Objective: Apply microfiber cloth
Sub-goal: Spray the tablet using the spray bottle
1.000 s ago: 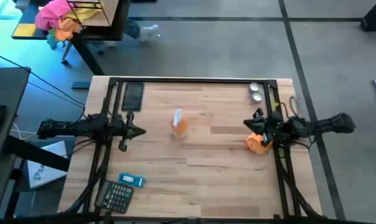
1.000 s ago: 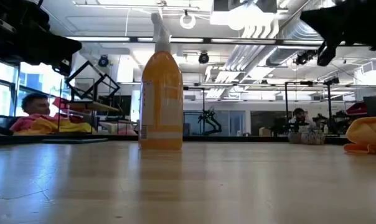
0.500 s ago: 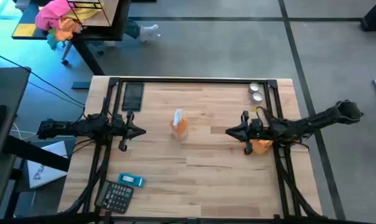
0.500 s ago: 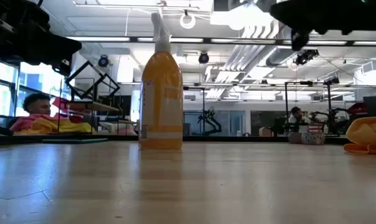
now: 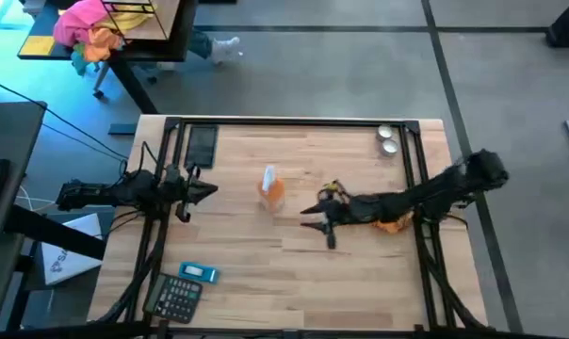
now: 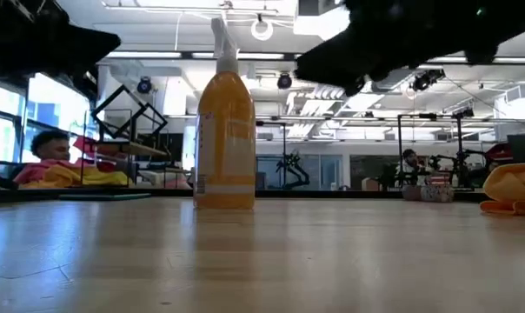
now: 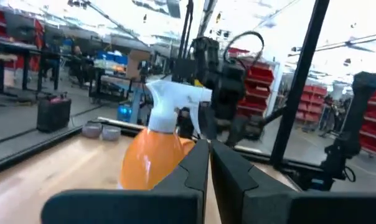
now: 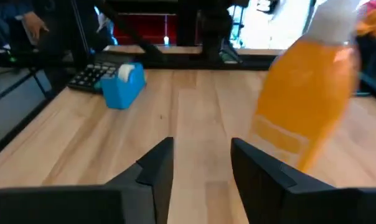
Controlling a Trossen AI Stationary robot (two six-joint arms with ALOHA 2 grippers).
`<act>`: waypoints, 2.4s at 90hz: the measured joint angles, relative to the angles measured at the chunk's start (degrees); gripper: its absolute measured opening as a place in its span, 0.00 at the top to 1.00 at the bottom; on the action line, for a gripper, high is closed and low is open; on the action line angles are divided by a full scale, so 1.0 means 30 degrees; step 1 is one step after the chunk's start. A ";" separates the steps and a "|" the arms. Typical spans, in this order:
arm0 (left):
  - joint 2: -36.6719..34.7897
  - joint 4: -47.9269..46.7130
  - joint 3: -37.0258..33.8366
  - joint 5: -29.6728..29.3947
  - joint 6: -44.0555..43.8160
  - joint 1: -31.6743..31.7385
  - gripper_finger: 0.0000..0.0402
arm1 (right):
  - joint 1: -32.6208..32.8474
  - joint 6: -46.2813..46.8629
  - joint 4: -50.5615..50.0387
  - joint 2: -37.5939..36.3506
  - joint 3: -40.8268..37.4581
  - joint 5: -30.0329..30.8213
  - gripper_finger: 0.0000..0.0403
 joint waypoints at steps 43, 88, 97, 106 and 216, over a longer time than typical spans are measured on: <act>0.2277 -1.6042 0.4891 -0.8602 -1.0807 0.0059 1.00 | 0.0274 0.1268 0.5781 1.2049 0.7506 0.3862 0.68; 0.5646 -1.7694 0.4345 -1.3302 -1.2249 0.2853 1.00 | -0.3093 0.4920 0.4538 1.0695 0.4428 1.3066 0.68; 0.6689 -1.7475 0.4345 -1.3737 -1.2095 0.3861 1.00 | -0.3748 0.5763 0.4641 0.9064 0.2745 1.2337 0.68; 0.7874 -1.7064 0.4342 -1.3732 -1.2061 0.4908 1.00 | -0.4207 0.5544 0.4671 0.7275 0.1538 0.9569 0.68; 2.4111 -0.0985 0.4442 -0.2681 -1.1196 0.4963 1.00 | 0.2025 -0.0031 -0.5321 0.5359 0.6772 0.3041 0.68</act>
